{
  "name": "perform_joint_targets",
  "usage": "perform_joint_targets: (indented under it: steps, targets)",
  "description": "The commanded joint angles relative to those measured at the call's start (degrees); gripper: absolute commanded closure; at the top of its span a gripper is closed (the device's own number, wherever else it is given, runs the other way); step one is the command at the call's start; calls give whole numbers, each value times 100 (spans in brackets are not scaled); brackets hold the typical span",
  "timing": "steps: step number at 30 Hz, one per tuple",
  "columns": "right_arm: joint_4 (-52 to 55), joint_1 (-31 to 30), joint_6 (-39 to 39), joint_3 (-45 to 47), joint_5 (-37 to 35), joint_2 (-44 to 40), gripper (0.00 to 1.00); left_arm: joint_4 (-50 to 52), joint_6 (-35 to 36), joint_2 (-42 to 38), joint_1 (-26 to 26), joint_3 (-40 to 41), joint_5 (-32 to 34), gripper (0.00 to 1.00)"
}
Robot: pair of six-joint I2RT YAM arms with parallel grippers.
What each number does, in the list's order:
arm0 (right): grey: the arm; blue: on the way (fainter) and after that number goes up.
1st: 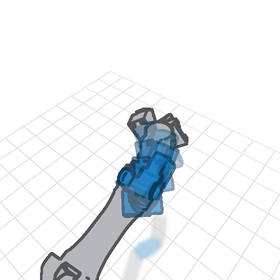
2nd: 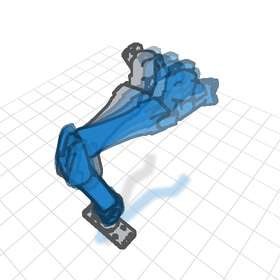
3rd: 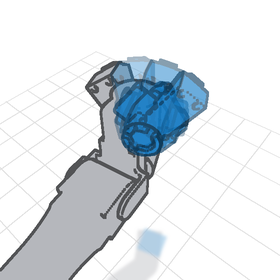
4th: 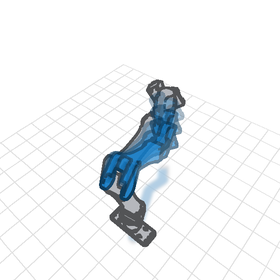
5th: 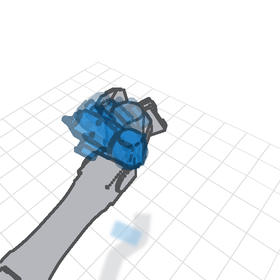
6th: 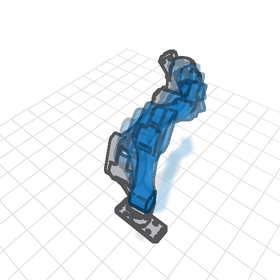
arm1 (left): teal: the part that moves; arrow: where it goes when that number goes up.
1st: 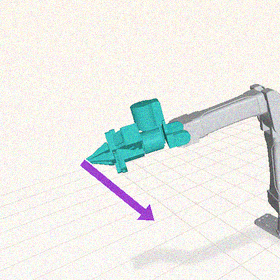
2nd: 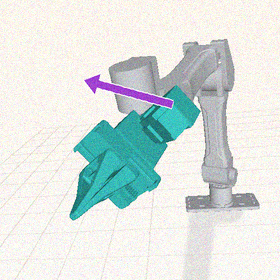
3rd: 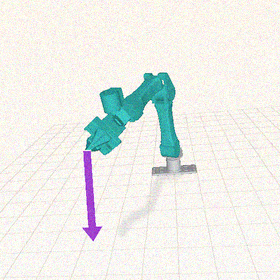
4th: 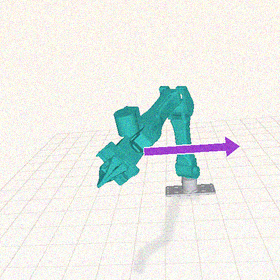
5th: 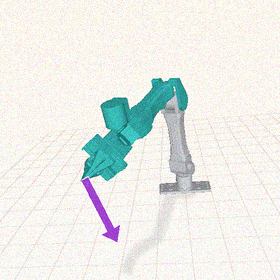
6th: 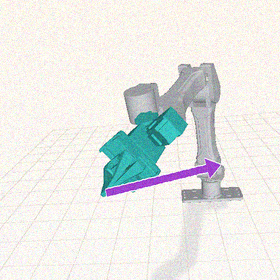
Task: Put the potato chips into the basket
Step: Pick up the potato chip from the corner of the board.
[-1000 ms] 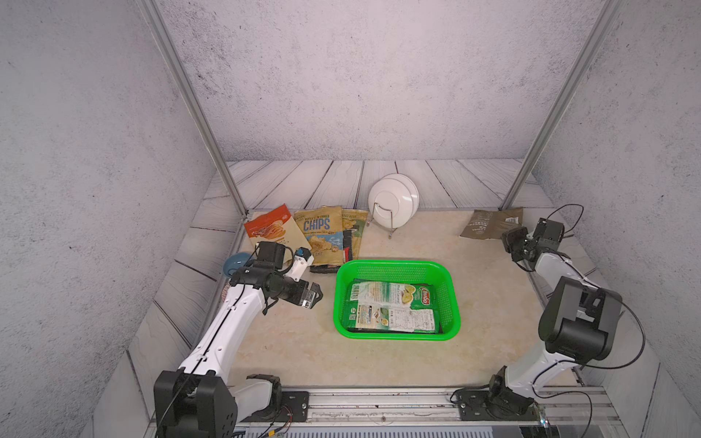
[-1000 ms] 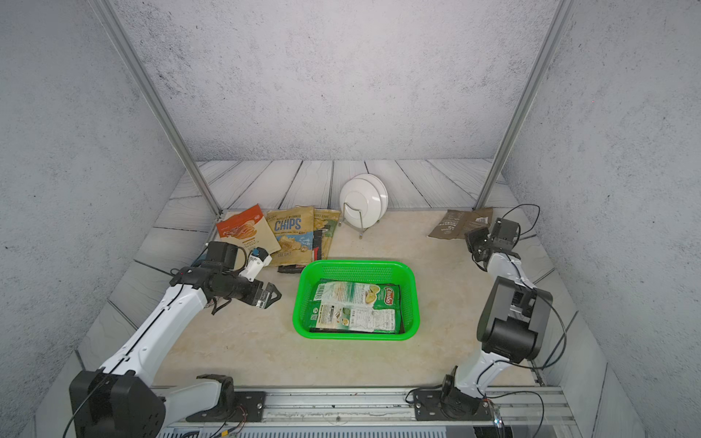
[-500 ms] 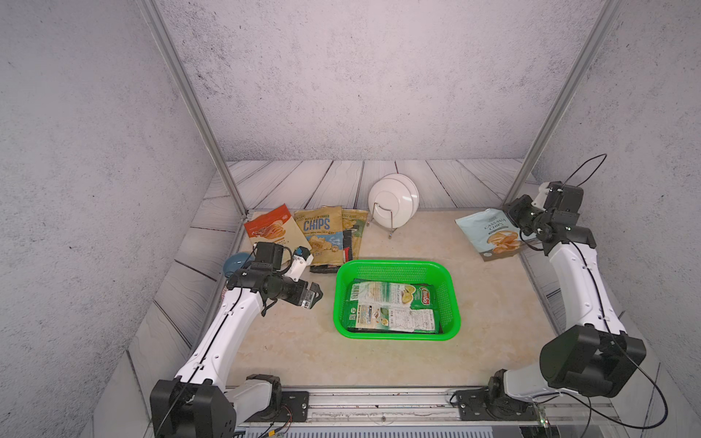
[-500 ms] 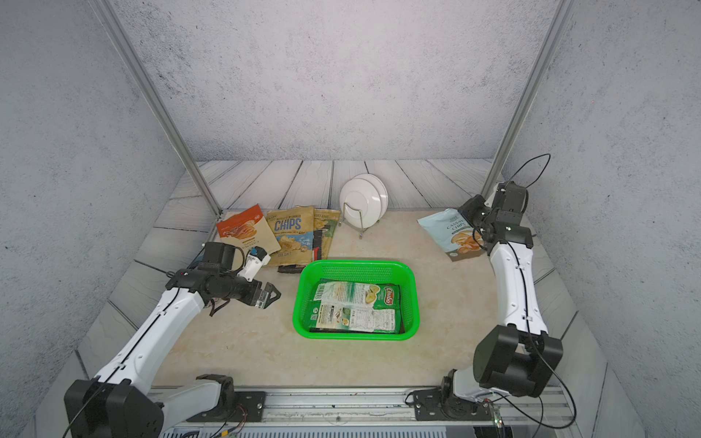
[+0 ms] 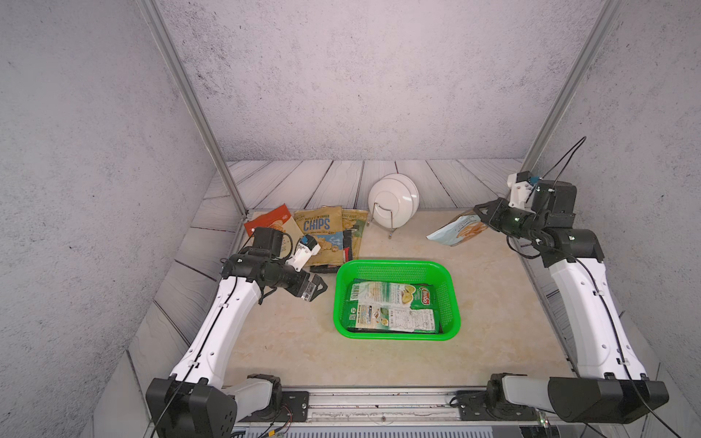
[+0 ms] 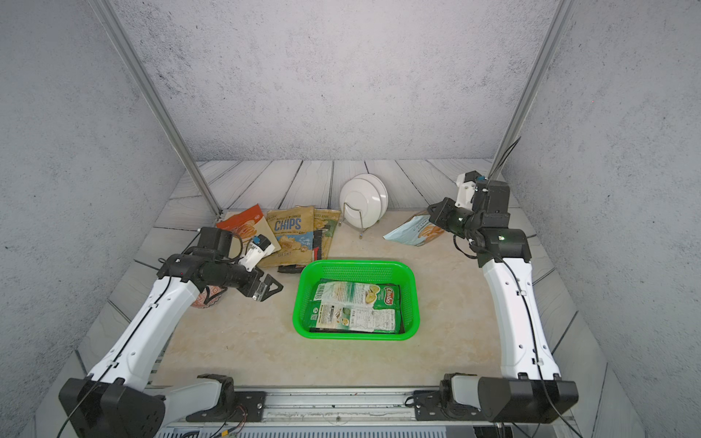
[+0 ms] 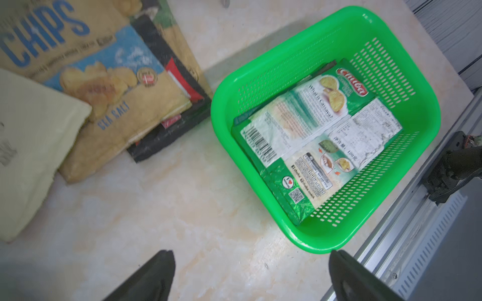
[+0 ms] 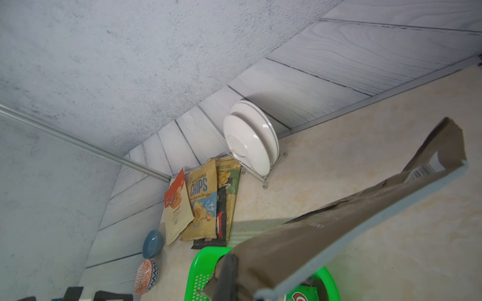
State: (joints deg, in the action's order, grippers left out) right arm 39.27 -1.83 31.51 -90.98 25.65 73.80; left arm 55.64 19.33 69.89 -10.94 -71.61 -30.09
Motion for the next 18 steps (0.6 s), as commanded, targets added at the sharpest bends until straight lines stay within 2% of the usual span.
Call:
perform_joint_targets:
  steps: [1,6,10,13,15,18]
  targets:
    - [-149,-291,-163,-276,270,-234,100,399,194,184,-372,-793,79,1]
    - [-125,-785,-162,-419,331,-191,100,897,-15,837,-1170,-2272,243,1]
    - [-121,-1329,-183,-412,145,-232,100,1147,-199,1318,-1718,-3271,36,1]
    - [-314,-1675,-83,-218,48,-286,100,1236,-169,1577,-2070,-3729,-191,1]
    - [-561,-1885,48,-28,45,-329,100,1279,96,1672,-2369,-3858,-317,1]
    - [-810,-2206,186,99,22,-303,100,1054,332,1768,-2783,-3855,11,1]
